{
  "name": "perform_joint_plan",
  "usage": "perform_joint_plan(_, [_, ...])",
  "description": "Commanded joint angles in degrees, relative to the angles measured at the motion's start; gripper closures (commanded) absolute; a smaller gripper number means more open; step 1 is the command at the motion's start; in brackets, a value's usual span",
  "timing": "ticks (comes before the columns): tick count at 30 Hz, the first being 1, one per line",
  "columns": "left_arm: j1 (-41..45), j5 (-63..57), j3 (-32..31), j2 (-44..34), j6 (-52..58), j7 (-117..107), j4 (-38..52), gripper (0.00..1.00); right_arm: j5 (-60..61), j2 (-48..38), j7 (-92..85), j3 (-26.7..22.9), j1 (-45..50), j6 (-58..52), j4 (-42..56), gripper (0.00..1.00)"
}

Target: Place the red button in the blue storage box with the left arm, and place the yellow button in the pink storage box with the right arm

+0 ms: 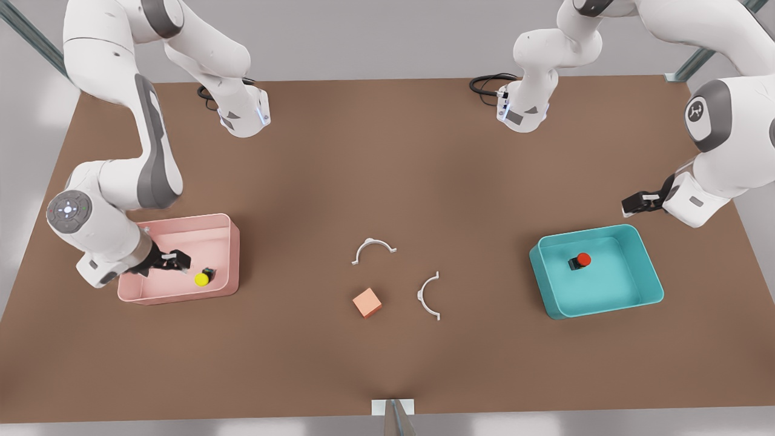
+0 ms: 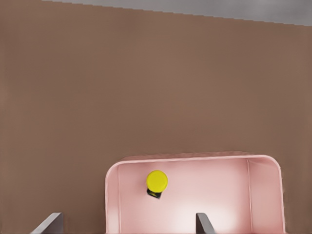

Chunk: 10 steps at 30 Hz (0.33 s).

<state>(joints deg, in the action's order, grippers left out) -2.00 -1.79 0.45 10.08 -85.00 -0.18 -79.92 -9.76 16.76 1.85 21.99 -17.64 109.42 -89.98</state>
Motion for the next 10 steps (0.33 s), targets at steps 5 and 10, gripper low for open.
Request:
perform_joint_plan(5, [-0.02, -0.06, -0.01, -0.06, 0.10, 4.22, 0.03, 0.00, 7.30, -3.31, -0.36, 2.27, -0.38, -13.62, 5.69, 0.00])
perform_joint_plan(10, [0.07, -0.06, -0.01, -0.06, 0.18, 4.31, 0.03, 0.00, 7.38, -3.31, -0.27, 2.27, 0.85, -14.85, 8.33, 0.00])
